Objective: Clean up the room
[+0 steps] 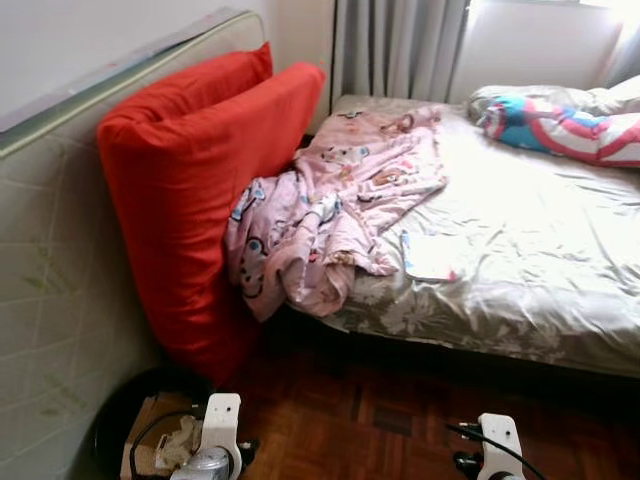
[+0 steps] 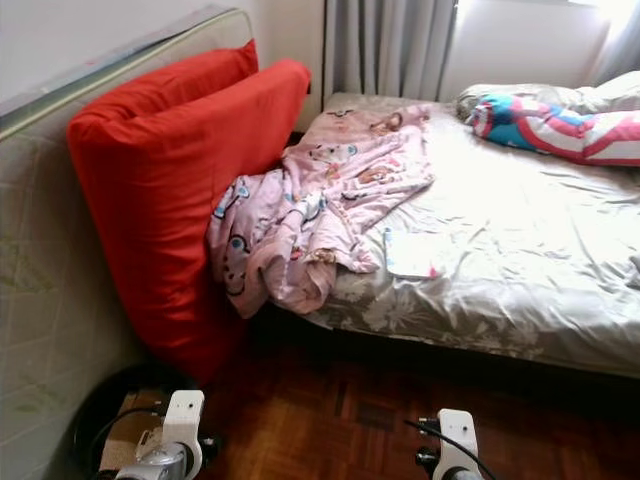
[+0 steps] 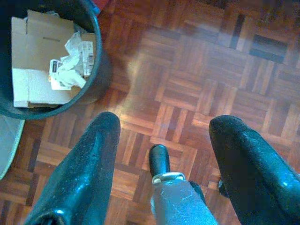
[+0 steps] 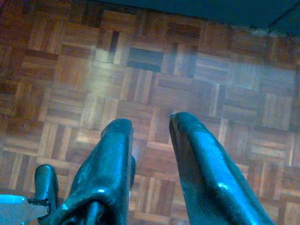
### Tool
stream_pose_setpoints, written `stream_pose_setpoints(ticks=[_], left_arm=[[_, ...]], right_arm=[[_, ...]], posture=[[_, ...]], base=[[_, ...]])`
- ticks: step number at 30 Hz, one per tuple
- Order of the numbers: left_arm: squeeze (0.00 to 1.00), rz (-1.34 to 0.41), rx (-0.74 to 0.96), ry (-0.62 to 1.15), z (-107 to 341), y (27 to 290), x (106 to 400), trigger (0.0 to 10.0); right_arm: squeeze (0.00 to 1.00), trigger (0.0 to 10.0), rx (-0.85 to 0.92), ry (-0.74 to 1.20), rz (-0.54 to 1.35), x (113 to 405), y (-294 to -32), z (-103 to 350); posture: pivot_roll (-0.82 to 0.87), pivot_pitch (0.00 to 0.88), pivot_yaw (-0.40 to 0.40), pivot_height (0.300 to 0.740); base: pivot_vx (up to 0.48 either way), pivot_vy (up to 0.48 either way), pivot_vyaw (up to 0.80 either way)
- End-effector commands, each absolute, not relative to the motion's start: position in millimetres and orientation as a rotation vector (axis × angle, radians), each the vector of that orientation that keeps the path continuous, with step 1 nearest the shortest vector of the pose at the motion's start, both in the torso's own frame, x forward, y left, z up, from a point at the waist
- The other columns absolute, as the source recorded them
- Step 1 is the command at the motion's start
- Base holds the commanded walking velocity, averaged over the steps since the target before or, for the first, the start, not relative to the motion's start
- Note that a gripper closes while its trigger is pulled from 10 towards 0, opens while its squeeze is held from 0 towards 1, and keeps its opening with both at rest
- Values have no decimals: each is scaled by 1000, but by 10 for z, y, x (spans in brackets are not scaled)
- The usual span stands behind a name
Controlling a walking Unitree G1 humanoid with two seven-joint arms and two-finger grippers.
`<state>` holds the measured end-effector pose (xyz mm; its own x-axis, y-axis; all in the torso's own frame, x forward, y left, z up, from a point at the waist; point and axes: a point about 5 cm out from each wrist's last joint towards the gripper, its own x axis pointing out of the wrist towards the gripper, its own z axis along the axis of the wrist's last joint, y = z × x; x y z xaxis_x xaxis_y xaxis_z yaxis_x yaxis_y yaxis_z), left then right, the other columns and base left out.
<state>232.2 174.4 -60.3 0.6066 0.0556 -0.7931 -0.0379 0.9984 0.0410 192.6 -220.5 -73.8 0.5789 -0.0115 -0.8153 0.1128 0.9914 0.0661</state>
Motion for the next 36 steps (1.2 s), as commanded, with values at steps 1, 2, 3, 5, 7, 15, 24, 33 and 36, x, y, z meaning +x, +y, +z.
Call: stream_pose_setpoints(ticks=[1,2,3,5,7,15,24,33,36], left_arm=[[0,50,20,928,-624,1746,2289,10000],[0,49,20,928,-624,1746,2289,10000],[0,49,20,929,-624,1747,2289,10000],[0,48,19,929,-625,1745,2288,10000],[0,48,19,929,-625,1745,2288,10000],[0,48,17,928,-625,1744,2288,10000],[0,48,15,927,-625,1743,2287,10000],[0,48,14,927,-624,1745,2289,10000],[0,48,12,926,-623,1745,2290,10000]], right_arm=[[0,10000,120,949,-79,1915,-2212,-741],[0,10000,120,949,-79,1915,-2211,-741],[0,10000,119,949,-79,1915,-2211,-741],[0,10000,119,949,-79,1914,-2212,-742],[0,10000,119,949,-78,1914,-2212,-742],[0,10000,116,948,-74,1916,-2211,-740],[0,10000,117,949,-74,1913,-2212,-742],[0,10000,119,948,-76,1915,-2210,-741],[0,10000,125,945,-84,1916,-2211,-741]], posture=[[48,0,-26,740],[48,0,-26,740],[48,0,-26,740],[49,0,-26,740],[49,0,-27,740],[49,0,-27,740],[49,0,-26,740],[50,0,-23,740],[51,0,-22,740]], base=[[255,0,0],[255,0,0],[255,0,0],[255,0,0],[255,0,0],[262,0,0],[269,0,0],[271,0,0],[268,0,0]])
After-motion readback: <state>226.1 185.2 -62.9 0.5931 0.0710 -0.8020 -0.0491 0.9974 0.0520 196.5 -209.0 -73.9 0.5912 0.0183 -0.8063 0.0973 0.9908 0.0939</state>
